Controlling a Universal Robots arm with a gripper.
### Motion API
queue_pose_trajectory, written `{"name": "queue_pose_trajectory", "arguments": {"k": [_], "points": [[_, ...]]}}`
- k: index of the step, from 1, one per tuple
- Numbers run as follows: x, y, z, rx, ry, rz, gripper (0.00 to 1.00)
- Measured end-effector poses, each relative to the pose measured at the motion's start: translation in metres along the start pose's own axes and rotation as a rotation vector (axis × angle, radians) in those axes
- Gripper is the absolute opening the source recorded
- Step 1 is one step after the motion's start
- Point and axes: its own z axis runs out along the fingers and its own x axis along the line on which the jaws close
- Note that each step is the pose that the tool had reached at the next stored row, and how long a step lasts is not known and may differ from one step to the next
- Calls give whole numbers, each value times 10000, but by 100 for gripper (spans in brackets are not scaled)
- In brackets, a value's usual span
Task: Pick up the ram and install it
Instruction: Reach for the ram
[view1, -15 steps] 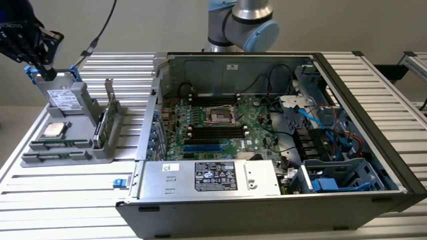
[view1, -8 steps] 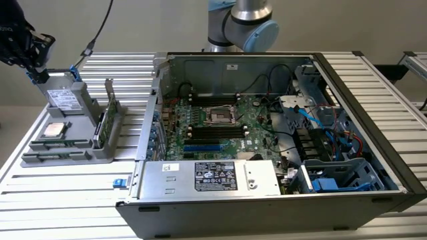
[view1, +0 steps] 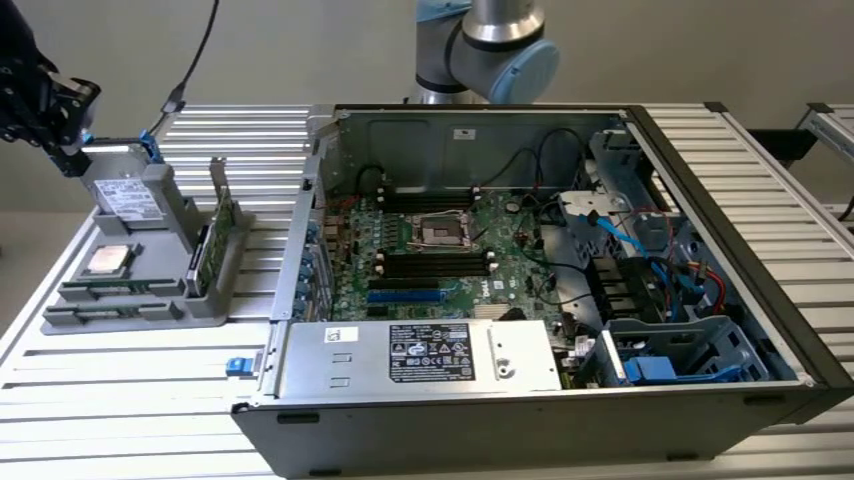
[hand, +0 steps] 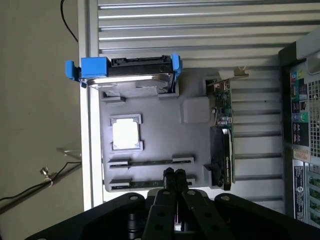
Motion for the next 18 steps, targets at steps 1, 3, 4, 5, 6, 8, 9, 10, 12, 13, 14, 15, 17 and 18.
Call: {"name": "queue_pose_trajectory", "arguments": {"k": [1,3,4,5,6,8,9,10,12,13,14,15,17,18], "points": [[0,-33,3,-44,3,-1,10],[-3,-88,16,-106,6,-5,10],[-4,-113,26,-133,8,-7,10],[-5,-140,37,-159,10,-12,10],[-6,-164,49,-183,12,-15,10],[-9,-211,78,-224,21,-22,10],[-10,-231,91,-237,28,-25,10],[-10,-248,103,-247,38,-27,10],[-12,-264,120,-249,73,-32,10],[-11,-267,124,-247,97,-33,10],[-11,-267,126,-246,127,-31,10],[-10,-267,129,-245,151,-32,10],[-11,-268,132,-242,209,-39,10],[-11,-267,133,-236,235,-50,10]]}}
